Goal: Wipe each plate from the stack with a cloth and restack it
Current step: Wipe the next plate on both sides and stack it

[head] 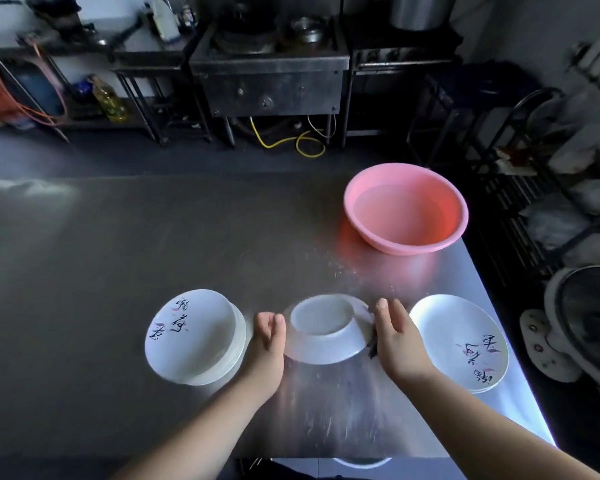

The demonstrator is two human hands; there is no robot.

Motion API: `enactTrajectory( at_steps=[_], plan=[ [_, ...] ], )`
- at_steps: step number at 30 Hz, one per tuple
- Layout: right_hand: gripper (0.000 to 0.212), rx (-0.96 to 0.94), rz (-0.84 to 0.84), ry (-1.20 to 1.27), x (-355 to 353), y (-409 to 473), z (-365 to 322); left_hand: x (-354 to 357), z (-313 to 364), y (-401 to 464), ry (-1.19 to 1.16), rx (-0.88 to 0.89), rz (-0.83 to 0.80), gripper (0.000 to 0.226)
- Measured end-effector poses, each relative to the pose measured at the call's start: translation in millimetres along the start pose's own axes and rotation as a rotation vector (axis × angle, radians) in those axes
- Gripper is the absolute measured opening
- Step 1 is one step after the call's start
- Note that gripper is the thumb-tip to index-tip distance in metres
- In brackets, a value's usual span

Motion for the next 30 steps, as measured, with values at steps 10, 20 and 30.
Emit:
enactTrajectory(
  at_steps=[10,20,30],
  plan=[
    [0.022,-0.442,0.154,-0.356,-39,8,-45,-8,47,-12,-0.531,-0.037,-0.137,0.033],
    [0.082,-0.788,-0.403,-0.505,-16,-43,-46,16,79,-63,-0.668,0.047,-0.141,0.033],
    [0.087,-0.879,-0.29,-0.76,-42,-49,-37,21,85,-88,-0.73,0.036,-0.131,0.034]
  ],
)
Point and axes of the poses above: each hand's wrist, its own y-axis towards the middle knuckle, its own x-axis out of the palm, z = x × y, the point moved 1 cm from there along y, towards the middle knuckle, and after that the axes turned 12 degrees about y, right-handed, at the moved point
